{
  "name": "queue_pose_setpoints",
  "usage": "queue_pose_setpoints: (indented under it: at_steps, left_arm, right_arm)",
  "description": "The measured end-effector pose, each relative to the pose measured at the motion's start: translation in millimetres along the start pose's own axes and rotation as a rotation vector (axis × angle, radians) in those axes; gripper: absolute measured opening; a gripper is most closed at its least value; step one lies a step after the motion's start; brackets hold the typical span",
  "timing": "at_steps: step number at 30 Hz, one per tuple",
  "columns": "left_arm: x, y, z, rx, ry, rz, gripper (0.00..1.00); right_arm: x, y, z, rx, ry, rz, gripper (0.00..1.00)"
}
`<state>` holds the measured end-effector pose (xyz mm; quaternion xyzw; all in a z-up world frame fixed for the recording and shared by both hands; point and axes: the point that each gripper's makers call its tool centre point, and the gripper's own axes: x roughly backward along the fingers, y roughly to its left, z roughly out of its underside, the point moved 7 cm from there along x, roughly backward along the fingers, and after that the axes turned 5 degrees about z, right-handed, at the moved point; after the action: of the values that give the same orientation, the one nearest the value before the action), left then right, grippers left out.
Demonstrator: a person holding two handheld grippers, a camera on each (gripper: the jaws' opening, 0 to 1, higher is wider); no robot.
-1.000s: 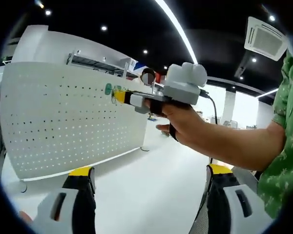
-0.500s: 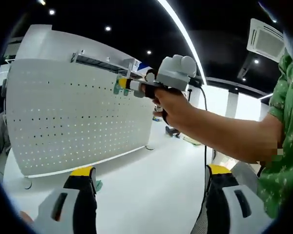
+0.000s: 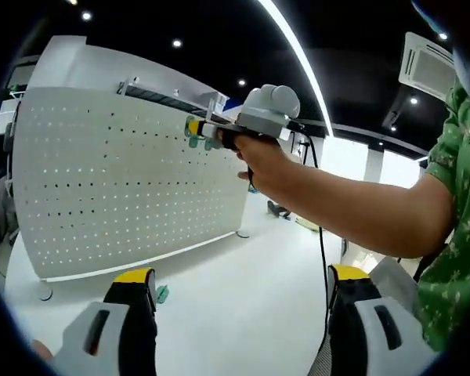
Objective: Insert the hook assembly into the mounting plate slot until the hook locks in place.
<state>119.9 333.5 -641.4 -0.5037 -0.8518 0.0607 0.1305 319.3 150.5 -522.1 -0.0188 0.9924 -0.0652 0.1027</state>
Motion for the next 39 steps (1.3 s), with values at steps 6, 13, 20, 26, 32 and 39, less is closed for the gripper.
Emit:
queue_pose_setpoints:
  at_steps: [6,13,20,26,32,39]
  left_arm:
    - [1.1,4.9,3.1,0.011,0.011,0.004,0.92]
    - [-0.9,9.1,1.6,0.013,0.011,0.013,0.91]
    - [-2.7,11.6,0.4,0.014,0.009,0.019,0.91]
    - [-2.9,13.2,2.6,0.019,0.013,0.020,0.90]
    - [-2.5,14.9,4.1,0.024,0.016,0.020,0.89]
    - [-3.0,16.4,5.5,0.028,0.018,0.022,0.89]
  right_arm:
    - [-8.9,0.2,1.2,-0.007,-0.007,0.013,0.02]
    - [-18.3,-0.3,1.8,-0.002,-0.014,0.025,0.02]
    - [-22.9,0.3,6.1,0.002,-0.008,0.028,0.02]
    - [-25.7,0.2,8.5,0.004,-0.005,0.030,0.02]
    - [-26.8,0.3,10.4,-0.001,-0.001,0.034,0.02]
    - [-27.3,0.3,12.5,-0.001,0.003,0.034,0.02]
